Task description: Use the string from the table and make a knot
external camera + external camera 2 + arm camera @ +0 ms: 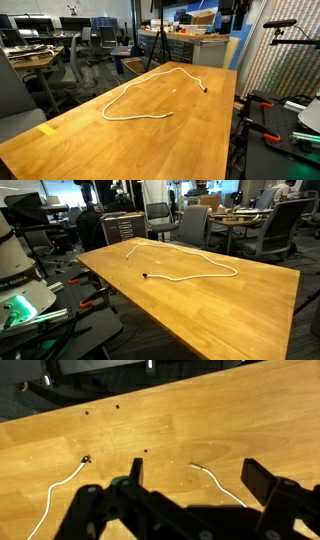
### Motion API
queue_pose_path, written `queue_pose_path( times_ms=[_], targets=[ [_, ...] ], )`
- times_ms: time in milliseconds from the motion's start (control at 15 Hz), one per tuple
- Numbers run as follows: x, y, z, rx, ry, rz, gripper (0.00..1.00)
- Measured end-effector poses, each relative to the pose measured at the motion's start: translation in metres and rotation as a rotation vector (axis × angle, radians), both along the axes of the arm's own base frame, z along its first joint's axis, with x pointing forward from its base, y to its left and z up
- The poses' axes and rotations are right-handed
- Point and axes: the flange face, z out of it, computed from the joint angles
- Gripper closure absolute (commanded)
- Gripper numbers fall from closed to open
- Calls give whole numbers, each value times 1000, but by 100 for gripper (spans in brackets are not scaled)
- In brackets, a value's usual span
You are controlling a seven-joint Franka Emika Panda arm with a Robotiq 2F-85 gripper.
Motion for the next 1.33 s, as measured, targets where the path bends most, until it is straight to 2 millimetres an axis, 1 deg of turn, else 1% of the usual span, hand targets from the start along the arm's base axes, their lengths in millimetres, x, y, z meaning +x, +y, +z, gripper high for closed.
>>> queue_pose_path(
  times_ms=[533,667,800,933,1000,1267,1333],
  targets=[
    [0,-1,-3,-2,6,-1,0],
    [4,-2,-7,2,14,-17,0],
    [15,-9,-16,8,33,-65,0],
    [34,-24,-30,13,62,-141,0],
    [46,-35,-38,21,77,-192,0],
    [105,-96,-79,76,152,-402,0],
    [116,-109,-89,85,171,-435,0]
  ],
)
